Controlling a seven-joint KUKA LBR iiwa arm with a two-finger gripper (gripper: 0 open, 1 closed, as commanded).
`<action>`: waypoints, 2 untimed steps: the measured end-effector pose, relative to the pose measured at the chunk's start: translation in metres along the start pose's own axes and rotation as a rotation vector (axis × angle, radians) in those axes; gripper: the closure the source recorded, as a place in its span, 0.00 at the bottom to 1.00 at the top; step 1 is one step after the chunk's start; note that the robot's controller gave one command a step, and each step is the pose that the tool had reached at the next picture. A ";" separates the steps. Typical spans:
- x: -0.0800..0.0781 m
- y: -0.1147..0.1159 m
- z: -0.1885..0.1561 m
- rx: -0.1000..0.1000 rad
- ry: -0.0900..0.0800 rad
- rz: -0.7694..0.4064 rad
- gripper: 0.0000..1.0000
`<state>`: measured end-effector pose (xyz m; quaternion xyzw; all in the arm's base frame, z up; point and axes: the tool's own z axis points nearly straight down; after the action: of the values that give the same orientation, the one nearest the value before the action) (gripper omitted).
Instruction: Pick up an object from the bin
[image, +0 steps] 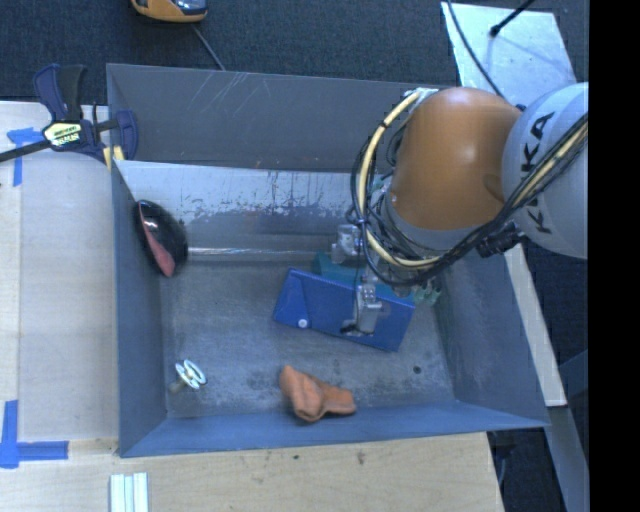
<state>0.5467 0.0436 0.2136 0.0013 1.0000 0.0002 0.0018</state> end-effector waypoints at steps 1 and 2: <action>0.000 0.000 0.000 0.000 0.000 0.000 0.00; -0.026 0.022 0.030 0.000 -0.010 0.011 0.00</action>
Offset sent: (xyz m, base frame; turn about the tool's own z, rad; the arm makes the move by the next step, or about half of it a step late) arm 0.0401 0.0394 -0.0586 0.0155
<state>0.5729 0.0652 0.1835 0.0066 1.0000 0.0003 0.0066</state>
